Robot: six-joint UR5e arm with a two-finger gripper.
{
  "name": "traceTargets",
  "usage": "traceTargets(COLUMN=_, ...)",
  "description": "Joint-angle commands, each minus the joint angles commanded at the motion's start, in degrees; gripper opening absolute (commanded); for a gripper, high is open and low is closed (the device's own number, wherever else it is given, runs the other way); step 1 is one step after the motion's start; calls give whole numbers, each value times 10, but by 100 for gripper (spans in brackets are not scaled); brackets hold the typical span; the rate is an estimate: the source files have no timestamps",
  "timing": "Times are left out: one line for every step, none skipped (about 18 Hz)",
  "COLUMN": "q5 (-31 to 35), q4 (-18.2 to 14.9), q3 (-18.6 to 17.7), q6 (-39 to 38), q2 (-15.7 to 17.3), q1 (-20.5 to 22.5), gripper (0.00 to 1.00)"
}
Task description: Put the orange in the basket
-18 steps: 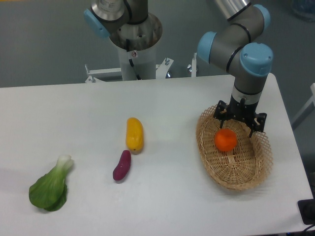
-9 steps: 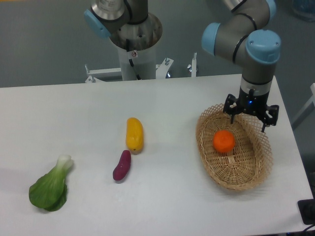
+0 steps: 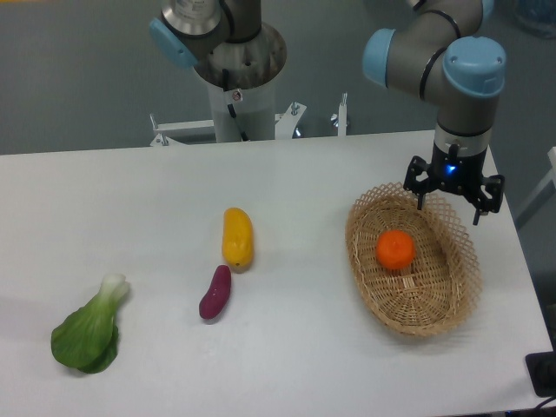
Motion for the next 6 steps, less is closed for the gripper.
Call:
traceTargets(q5=0, q4=0, q3=1, q6=0, q2=0, q1=0, gripper=100)
traceTargets(q5=0, q4=0, q3=1, q6=0, q2=0, q1=0, gripper=100)
traceTargets(q5=-1, q4=-1, q3=2, q6=0, q2=0, q1=0, gripper=100)
traceTargets(q5=1, q4=-1, q3=4, q6=-1, q2=-1, q1=0, gripper=100)
traceTargets(q5=1, q4=-1, q3=5, q6=-1, q2=-2, q1=-1, gripper=100)
traceTargets(q5=1, q4=-1, q3=5, q6=-1, q2=-2, q1=-1, gripper=100)
